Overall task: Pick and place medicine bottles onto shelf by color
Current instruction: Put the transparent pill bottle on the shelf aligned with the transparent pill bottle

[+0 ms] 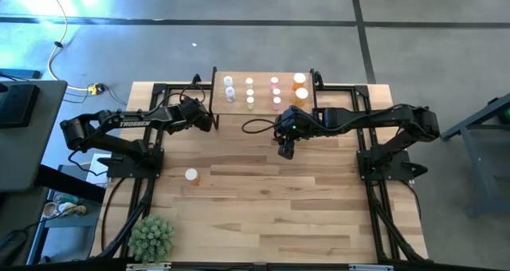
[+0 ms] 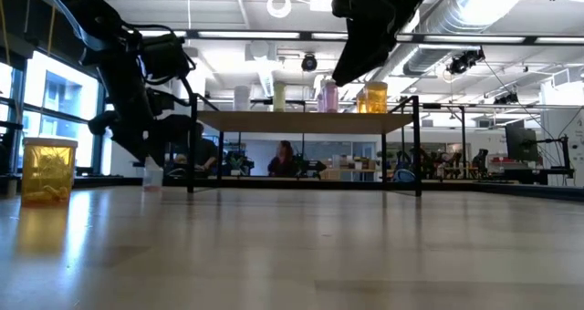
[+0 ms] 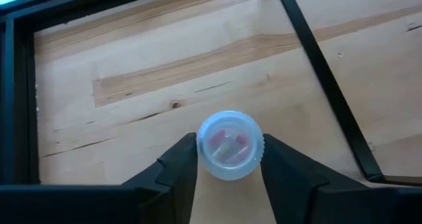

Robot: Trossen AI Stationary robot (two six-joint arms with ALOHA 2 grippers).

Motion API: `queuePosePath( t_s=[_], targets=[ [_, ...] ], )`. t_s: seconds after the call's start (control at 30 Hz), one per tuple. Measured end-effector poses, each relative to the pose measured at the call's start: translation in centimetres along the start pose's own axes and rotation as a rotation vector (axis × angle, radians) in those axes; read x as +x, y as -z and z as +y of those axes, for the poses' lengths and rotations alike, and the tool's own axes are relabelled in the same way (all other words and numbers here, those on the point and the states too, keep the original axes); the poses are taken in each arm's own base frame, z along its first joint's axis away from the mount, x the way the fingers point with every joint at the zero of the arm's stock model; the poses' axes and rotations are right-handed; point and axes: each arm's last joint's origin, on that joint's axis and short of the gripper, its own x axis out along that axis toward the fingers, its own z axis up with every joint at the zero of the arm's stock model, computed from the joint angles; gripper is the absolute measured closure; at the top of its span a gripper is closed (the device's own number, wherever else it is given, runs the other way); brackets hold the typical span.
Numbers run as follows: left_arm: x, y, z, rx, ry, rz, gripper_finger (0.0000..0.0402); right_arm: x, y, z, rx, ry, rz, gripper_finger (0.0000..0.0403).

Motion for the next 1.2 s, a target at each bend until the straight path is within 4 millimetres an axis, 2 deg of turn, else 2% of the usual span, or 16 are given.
queuePosePath(
  t_s=[0.23,0.47,0.97,1.2],
  targets=[
    [-0.2,-0.1,0.1,0.014,-0.001,-0.006,0.0271,0.0,0.0,0.0,0.016,0.0,0.0,0.0214],
    [-1.9,-0.5,1.1,-0.013,-0.008,-0.067,0.0271,0.0,0.0,0.0,0.016,0.001,0.0,0.0214],
    [-7.8,-1.9,4.2,-0.113,0.073,-0.371,0.0272,0.0,0.0,0.0,0.016,0.005,0.0,0.0214],
    [-12.0,-4.5,4.9,-0.096,0.166,-0.506,0.0272,0.0,0.0,0.0,0.016,0.005,0.0,0.0214]
  ],
)
